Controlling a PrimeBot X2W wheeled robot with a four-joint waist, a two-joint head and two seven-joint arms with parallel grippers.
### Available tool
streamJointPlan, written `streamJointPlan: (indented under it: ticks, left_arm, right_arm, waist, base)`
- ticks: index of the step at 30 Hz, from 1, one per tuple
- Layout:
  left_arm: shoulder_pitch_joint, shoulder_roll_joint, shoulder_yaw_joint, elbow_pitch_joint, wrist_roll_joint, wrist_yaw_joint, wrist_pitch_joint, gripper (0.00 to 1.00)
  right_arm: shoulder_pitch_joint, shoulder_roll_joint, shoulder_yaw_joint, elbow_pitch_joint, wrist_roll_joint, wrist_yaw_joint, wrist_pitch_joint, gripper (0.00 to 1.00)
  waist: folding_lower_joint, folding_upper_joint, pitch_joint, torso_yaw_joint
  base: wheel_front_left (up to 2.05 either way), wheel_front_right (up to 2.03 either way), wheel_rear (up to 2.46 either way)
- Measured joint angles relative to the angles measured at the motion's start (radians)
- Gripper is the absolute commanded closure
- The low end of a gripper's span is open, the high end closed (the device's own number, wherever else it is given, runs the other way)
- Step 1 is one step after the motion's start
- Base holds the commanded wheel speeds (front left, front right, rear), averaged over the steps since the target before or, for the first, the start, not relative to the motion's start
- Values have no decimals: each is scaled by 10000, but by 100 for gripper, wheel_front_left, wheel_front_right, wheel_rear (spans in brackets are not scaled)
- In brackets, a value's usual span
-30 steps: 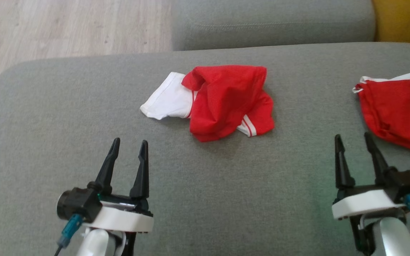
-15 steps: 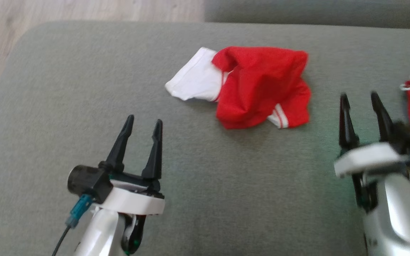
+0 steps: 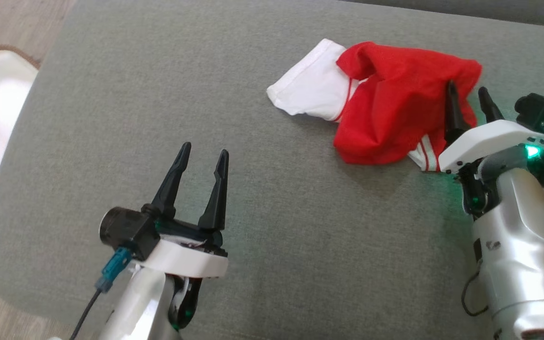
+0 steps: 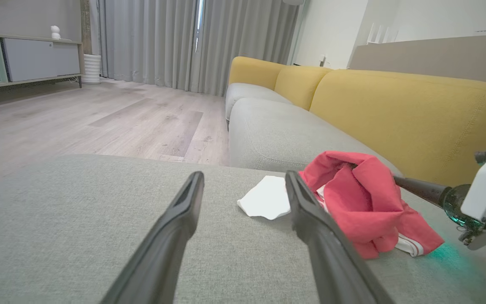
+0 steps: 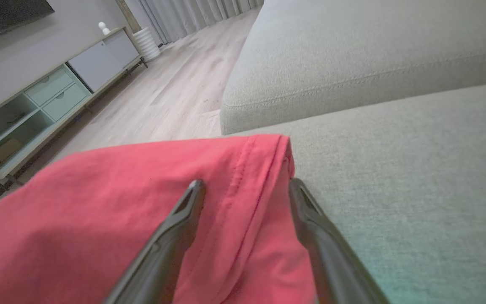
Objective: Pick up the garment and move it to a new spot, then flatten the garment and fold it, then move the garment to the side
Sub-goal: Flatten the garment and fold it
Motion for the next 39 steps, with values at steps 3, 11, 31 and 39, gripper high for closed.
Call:
streamJointPlan:
  ticks: [3,11,31,39]
  left_arm:
    - [0,0,-2,0,-2,0,0,0]
    - [1,0,-8,-8,-88,0,0,0]
    - [234,-2,213,33,-194,0,0,0]
    - [820,0,368,102,-194,0,0,0]
  right_arm:
    - [-270,-2,-142,675,146,0,-50,0]
    - [-802,-58,481,1498,991,0,-339,100]
    - [-1137,-232,2483,297,1407,0,-1618,100]
    - [-2747,-198,5333,-1478,3975,0,-1049,100]
  waist:
    - [-2,0,31,106]
    - [-2,0,124,94]
    - [-3,0,-997,-215]
    - [-4,0,-1858,92]
  base:
    - [0,0,0]
    - [0,0,0]
    - [0,0,0]
    - [0,0,0]
